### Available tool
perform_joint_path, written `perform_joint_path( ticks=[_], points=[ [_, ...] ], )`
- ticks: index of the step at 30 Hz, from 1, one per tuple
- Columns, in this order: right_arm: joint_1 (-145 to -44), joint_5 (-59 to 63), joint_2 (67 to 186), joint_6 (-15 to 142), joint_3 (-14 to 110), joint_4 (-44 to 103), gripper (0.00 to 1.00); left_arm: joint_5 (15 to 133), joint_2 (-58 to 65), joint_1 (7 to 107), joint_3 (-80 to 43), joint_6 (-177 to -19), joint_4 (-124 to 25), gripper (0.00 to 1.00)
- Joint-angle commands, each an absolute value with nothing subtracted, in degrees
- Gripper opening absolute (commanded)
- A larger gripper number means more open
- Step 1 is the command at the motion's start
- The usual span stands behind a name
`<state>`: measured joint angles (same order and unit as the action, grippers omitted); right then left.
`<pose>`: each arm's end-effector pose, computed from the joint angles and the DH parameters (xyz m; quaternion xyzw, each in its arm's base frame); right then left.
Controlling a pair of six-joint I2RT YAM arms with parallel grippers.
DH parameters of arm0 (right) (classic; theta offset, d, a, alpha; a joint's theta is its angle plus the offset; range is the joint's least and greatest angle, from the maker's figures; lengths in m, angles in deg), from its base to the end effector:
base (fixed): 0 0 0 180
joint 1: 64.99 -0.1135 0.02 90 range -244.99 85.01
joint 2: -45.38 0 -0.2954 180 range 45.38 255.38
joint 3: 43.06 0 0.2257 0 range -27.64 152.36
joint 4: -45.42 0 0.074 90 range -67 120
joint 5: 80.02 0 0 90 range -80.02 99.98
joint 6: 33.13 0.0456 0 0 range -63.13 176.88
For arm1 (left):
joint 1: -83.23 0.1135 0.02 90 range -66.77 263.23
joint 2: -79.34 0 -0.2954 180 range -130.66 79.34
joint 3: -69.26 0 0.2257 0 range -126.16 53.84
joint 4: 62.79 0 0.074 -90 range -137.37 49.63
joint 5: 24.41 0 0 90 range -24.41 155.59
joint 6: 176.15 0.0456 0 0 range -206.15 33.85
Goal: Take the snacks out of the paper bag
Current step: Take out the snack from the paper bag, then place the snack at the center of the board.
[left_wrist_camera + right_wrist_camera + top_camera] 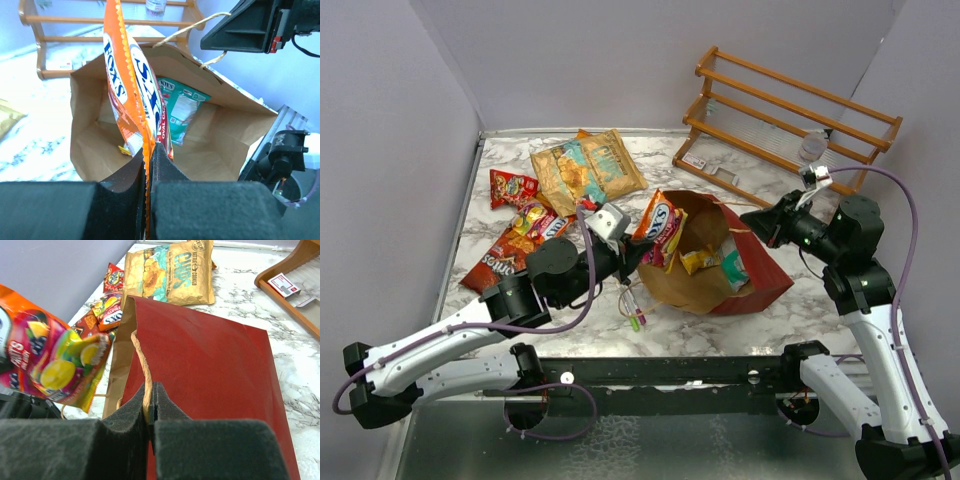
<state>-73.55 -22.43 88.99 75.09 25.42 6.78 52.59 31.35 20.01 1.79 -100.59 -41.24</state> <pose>0.1152 0.0421 0.3854 -0.1080 0.7673 0.3509 0.5258 0.0783 -0.1324 0.4040 0.2237 0.6838 -0.3690 0.5884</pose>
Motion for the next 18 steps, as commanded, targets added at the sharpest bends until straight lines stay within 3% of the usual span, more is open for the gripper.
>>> perform_joint_path(
  ticks=[1,11,15,18],
  points=[
    [-73.7,-21.2,89.2,74.7,24.9,6.5,0.01,45.7,33.5,20.0,-3.3,-90.6,-36.1,0.00],
    [-73.7,-21.0,89.4,74.4,24.5,6.5,0.01,4.1,32.2,20.1,-2.4,-82.1,-35.9,0.00],
    [-73.7,-20.9,89.4,74.4,24.4,6.5,0.01,-0.8,31.2,23.3,1.0,-72.1,-42.7,0.00],
    [-73.7,-21.2,89.5,74.4,24.4,6.7,0.01,6.8,29.7,33.6,1.9,-75.9,-41.7,0.00]
  ],
)
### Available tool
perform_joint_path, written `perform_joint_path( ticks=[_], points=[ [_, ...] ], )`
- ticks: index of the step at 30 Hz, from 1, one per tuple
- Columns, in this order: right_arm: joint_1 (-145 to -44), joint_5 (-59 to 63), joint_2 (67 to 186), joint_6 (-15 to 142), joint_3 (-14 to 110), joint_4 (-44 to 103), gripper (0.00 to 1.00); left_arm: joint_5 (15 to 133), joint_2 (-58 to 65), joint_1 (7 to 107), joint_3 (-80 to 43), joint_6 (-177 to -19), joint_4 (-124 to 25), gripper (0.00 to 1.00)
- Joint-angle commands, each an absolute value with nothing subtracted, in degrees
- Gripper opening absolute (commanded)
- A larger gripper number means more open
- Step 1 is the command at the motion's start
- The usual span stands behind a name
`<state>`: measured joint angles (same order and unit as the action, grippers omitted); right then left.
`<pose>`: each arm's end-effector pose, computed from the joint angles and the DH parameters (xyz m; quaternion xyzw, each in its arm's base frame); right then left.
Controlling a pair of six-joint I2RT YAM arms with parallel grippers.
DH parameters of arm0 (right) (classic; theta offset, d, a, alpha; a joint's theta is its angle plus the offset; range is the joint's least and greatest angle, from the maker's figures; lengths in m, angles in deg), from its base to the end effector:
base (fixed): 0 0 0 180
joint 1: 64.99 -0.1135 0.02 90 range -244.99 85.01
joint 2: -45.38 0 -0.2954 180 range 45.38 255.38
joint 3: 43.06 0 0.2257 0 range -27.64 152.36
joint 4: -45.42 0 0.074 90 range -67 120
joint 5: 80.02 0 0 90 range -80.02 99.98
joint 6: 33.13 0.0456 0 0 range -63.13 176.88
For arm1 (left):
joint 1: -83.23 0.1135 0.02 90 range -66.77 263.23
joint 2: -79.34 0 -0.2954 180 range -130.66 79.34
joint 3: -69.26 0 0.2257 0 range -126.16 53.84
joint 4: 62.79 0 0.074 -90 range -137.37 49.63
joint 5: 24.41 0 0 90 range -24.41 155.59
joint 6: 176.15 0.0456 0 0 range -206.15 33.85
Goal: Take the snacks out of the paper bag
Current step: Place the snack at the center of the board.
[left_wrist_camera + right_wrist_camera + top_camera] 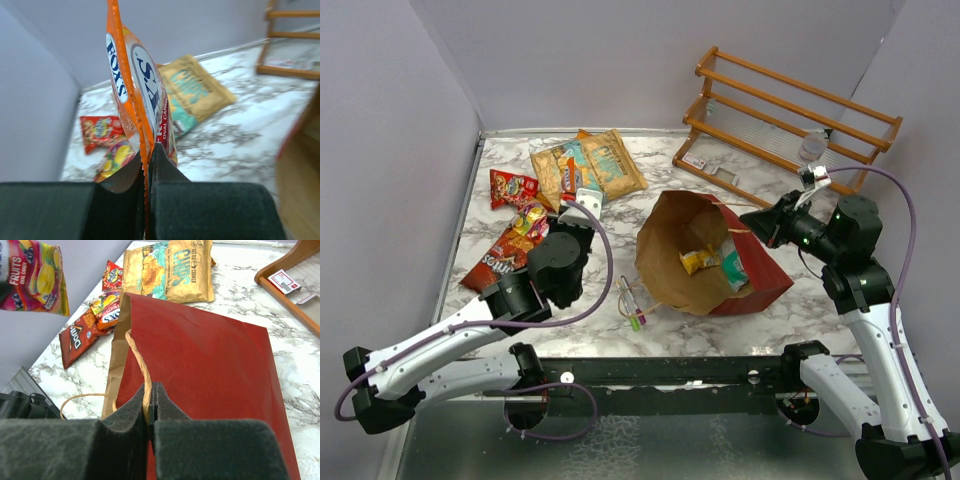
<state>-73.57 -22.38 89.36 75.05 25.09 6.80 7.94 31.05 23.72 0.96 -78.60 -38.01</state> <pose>0.1173 0.0424 0.3830 -0.1066 0.7707 0.3504 0.5214 0.1010 -0.0956 0.4031 0.0840 0.7178 0.0591 0.6887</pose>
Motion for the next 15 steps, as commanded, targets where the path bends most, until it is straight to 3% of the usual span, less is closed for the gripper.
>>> perform_joint_path(
  ticks=[1,5,10,15],
  points=[
    [-73.7,-21.2,89.6,74.4,24.4,6.7,0.01,10.4,28.7,38.3,1.4,-79.0,-39.7,0.00],
    [-73.7,-21.0,89.3,74.4,24.7,6.4,0.01,17.6,21.4,53.4,-0.9,-85.6,-35.7,0.00],
    [-73.7,-21.0,89.2,74.3,24.7,6.3,0.01,20.2,11.4,63.8,-5.9,-94.2,-35.5,0.00],
    [-73.6,-21.1,89.1,74.3,24.9,6.1,0.01,41.6,7.3,74.4,-9.5,-106.9,-37.9,0.00]
  ],
)
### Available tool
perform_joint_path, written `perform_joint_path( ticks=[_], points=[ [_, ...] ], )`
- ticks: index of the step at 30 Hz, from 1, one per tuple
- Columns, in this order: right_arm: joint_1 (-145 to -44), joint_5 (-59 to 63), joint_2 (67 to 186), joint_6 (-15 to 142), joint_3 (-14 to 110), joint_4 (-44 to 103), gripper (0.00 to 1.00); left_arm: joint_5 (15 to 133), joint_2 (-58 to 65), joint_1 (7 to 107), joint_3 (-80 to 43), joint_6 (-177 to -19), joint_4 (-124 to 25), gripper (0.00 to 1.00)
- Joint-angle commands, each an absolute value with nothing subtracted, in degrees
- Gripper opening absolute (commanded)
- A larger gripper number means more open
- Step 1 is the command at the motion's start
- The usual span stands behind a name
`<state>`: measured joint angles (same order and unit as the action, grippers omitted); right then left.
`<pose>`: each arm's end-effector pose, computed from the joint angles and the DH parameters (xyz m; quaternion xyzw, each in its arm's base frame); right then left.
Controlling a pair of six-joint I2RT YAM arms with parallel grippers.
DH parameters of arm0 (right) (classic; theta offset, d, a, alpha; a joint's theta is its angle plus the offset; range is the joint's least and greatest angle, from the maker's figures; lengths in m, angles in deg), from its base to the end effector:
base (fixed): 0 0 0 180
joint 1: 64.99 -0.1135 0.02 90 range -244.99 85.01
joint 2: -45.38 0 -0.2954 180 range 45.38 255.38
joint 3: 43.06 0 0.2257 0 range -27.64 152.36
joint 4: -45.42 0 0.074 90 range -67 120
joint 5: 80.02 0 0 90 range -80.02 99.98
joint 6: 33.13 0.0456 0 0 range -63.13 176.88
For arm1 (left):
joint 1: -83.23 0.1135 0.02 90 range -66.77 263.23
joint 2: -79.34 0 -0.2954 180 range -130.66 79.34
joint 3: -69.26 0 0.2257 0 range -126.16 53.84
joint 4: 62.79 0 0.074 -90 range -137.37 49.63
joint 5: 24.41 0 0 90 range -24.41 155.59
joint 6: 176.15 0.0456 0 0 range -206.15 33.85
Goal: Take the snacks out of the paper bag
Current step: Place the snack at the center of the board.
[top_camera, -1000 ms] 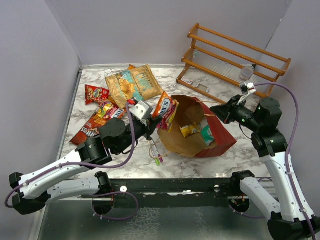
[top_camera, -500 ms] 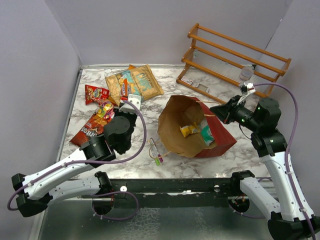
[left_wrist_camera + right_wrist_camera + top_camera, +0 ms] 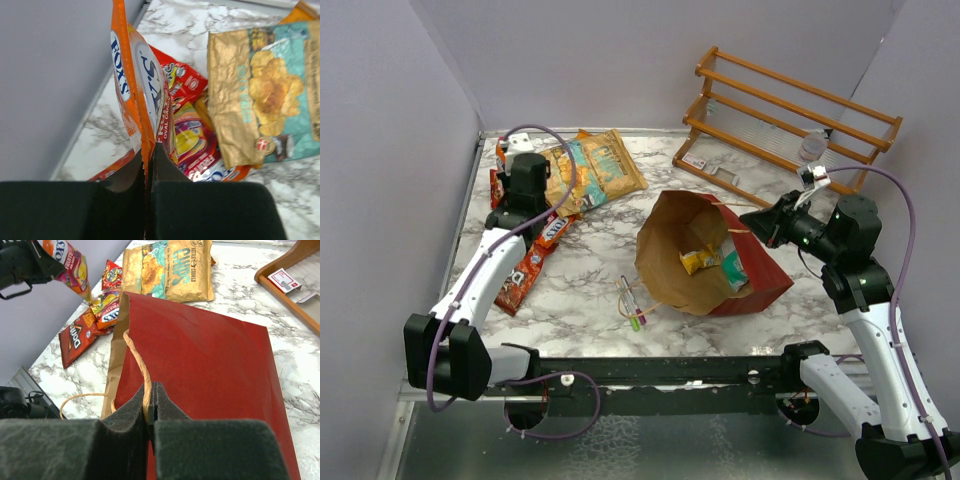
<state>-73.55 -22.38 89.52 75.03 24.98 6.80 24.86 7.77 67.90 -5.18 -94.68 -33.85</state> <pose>0.1182 0.0425 0.3821 -0.1059 0.7721 0.3502 0.5196 0.2485 -0.0373 0.3573 -0.1367 0.8049 0.1863 0.5466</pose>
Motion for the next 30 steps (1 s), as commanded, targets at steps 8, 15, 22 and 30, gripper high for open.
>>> perform_joint_path(
  ticks=[8,15,22,30],
  points=[
    [-73.7,-20.9,88.7,74.4,24.5,6.1,0.01,53.1,2.8,82.3,-9.6,-120.5,-42.7,0.00],
    [-73.7,-21.2,89.1,74.4,25.0,6.2,0.01,58.9,0.0,86.6,-3.9,-126.8,-49.2,0.00],
    [-73.7,-21.1,88.9,74.4,24.7,6.1,0.01,61.3,-1.5,89.4,2.9,-128.0,-53.0,0.00],
    [-73.7,-21.5,89.1,74.7,24.8,6.4,0.01,62.9,0.4,91.5,3.6,-128.8,-49.2,0.47]
  ],
)
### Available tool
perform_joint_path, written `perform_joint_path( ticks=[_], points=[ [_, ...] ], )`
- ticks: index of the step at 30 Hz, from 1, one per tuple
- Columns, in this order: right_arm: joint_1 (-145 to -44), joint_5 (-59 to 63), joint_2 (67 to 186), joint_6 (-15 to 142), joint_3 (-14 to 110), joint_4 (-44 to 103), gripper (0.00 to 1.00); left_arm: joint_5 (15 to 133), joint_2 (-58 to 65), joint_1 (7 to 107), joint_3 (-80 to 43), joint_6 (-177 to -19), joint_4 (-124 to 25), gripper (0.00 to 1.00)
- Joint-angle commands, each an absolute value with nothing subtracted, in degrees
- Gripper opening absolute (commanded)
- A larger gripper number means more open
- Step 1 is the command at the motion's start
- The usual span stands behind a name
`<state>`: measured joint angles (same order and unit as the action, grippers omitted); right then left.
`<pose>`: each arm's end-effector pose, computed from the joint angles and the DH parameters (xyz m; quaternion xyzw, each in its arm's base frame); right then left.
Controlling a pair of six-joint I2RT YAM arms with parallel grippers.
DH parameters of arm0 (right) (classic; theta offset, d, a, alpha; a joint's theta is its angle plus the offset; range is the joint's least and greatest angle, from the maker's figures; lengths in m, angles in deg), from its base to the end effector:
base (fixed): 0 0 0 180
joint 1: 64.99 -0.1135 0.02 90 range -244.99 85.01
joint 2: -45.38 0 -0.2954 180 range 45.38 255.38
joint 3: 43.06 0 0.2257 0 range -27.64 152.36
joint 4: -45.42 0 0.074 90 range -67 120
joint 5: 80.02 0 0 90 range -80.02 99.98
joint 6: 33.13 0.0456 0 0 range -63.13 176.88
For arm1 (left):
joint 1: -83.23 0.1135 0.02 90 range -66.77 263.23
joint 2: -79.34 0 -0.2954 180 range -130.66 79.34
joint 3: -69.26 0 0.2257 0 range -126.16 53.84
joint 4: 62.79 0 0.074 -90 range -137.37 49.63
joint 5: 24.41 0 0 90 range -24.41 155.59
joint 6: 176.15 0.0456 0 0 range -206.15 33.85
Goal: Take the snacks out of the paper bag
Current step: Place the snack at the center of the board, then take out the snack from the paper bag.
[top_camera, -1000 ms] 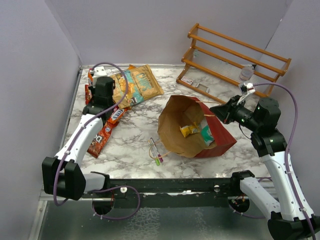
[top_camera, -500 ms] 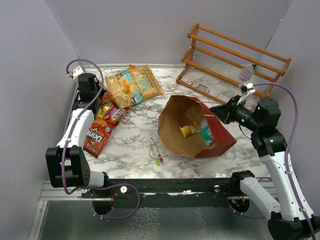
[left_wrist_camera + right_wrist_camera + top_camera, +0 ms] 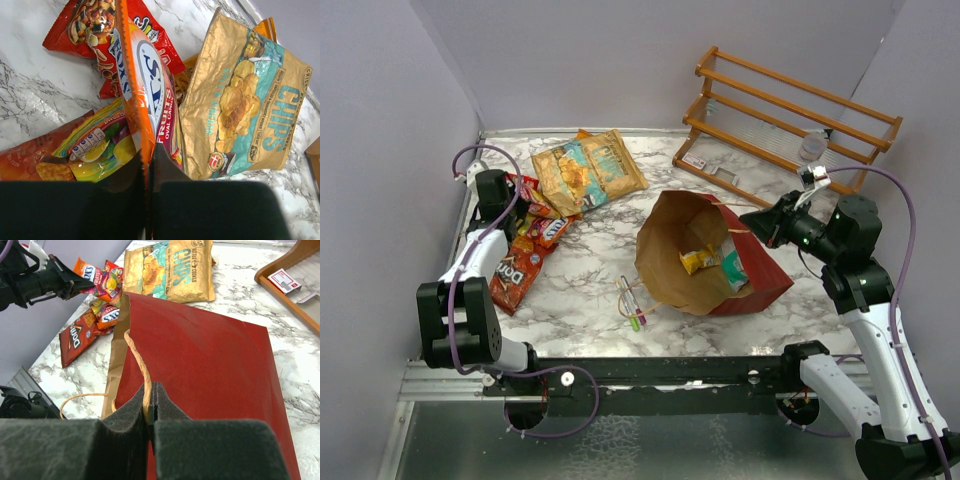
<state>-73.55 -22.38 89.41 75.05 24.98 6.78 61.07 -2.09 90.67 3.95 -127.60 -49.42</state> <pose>0.1177 0.0424 0.3822 -0.1060 0.7716 0.3503 0.5202 0.2938 0.0420 0.2841 -0.3753 0.7775 -0.1147 0.4914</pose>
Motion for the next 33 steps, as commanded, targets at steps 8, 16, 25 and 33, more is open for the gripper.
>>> perform_joint_path(
  ticks=[8,16,25,33],
  points=[
    [-73.7,-26.4,89.5,74.2,24.4,7.1,0.01,72.5,11.7,91.6,7.2,-125.2,-47.4,0.73],
    [-73.7,-51.5,91.3,72.0,22.2,10.6,0.01,88.1,19.4,83.9,11.9,-125.8,-48.9,0.77],
    [-73.8,-59.2,89.7,79.5,13.2,17.5,0.01,83.3,30.0,61.8,18.7,-125.1,-50.9,0.77],
    [-73.8,-55.8,89.4,80.2,14.0,17.1,0.01,76.1,37.5,44.4,30.8,-130.9,-62.8,0.74]
  ],
)
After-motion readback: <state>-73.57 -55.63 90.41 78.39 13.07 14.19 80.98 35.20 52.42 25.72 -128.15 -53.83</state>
